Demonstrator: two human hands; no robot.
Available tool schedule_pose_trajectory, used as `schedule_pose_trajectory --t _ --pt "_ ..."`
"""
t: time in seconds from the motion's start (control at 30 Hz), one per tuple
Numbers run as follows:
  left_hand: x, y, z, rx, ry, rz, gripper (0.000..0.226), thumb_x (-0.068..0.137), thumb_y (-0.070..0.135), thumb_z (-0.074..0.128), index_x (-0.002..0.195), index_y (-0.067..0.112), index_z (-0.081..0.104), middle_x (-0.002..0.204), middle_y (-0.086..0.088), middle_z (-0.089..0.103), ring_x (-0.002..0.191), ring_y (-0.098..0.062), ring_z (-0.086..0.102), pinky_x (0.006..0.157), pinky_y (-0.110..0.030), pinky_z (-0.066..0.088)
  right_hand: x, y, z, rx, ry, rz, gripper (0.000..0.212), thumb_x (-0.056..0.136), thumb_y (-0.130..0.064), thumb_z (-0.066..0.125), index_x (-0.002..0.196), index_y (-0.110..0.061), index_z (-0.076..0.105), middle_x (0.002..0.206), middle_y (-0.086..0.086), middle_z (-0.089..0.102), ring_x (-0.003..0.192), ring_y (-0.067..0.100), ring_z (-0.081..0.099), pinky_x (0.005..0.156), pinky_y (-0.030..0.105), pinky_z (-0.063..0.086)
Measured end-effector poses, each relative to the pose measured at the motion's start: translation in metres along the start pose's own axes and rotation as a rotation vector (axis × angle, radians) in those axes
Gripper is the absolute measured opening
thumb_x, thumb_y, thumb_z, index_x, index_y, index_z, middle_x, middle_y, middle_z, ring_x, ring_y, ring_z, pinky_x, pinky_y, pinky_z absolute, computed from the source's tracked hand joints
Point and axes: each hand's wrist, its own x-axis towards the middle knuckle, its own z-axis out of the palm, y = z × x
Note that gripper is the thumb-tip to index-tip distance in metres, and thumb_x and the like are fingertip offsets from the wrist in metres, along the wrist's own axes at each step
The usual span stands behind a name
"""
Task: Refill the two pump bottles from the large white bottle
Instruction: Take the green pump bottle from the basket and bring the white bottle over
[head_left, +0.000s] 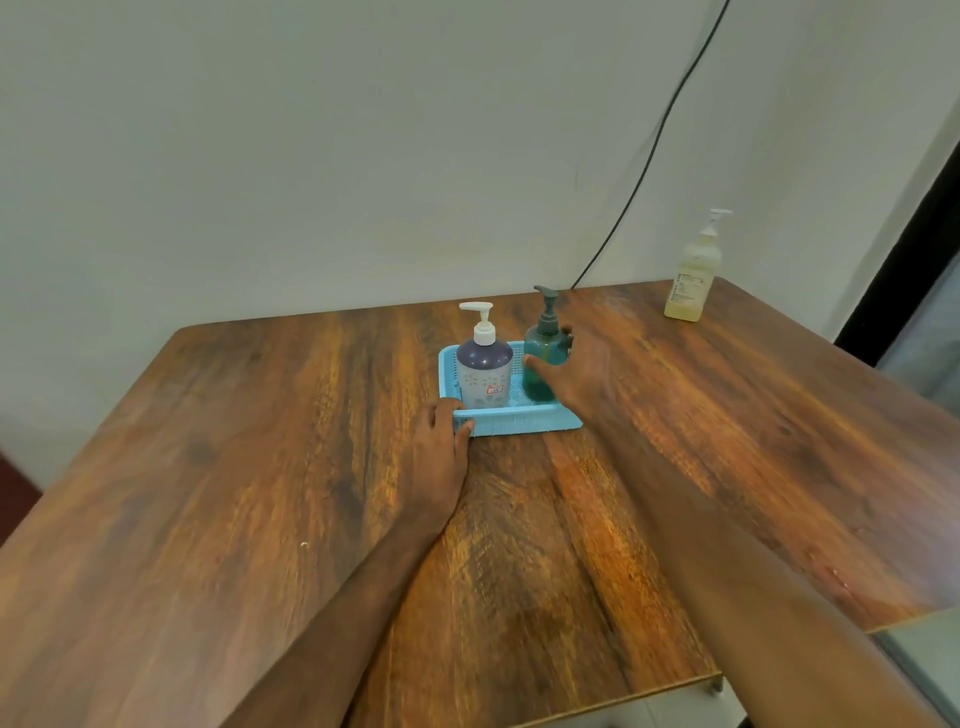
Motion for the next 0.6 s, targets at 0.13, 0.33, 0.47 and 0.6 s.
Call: schedule_pose_trajectory --t 0.13,0.33,0.47,0.6 --pt "0.001 0.000 0.002 -0.020 -0.005 -0.013 0.046 0.110 0.038 0.053 0.148 0.014 0.051 0.153 -0.009 0.055 0.134 -0.023 0.059 0.107 -0.037 0.057 -0.025 -0.012 -0.021 0.112 0.103 -0.020 0.062 0.075 -0.043 0.087 0.126 -0.020 0.060 0.126 -0.003 0.066 0.111 0.016 0.063 0.097 0.034 0.054" --pt "0.001 -0.002 0.004 -0.034 -0.014 -0.025 0.046 0.110 0.037 0.054 0.149 0.014 0.050 0.151 -0.009 0.056 0.133 -0.024 0.060 0.104 -0.036 0.057 -0.101 -0.020 -0.072 0.206 0.180 -0.187 0.061 0.076 -0.050 0.083 0.128 -0.029 0.058 0.121 -0.014 0.065 0.101 0.003 0.062 0.083 0.018 0.054" --pt "0.002 -0.002 0.005 -0.034 0.000 -0.015 0.044 0.110 0.036 0.055 0.149 0.014 0.050 0.146 -0.010 0.059 0.127 -0.024 0.062 0.098 -0.033 0.057 -0.140 0.006 -0.077 0.099 0.027 -0.183 0.069 0.074 -0.053 0.081 0.135 -0.033 0.053 0.121 -0.018 0.062 0.096 -0.001 0.060 0.076 0.014 0.050" --pt "0.001 -0.003 0.002 -0.022 0.008 0.014 0.043 0.111 0.036 0.053 0.147 0.014 0.052 0.145 -0.011 0.059 0.125 -0.026 0.063 0.096 -0.036 0.059 -0.156 0.031 -0.069 0.010 -0.024 -0.182 0.078 0.074 -0.057 0.081 0.141 -0.033 0.049 0.129 -0.014 0.062 0.098 0.003 0.059 0.080 0.023 0.053"
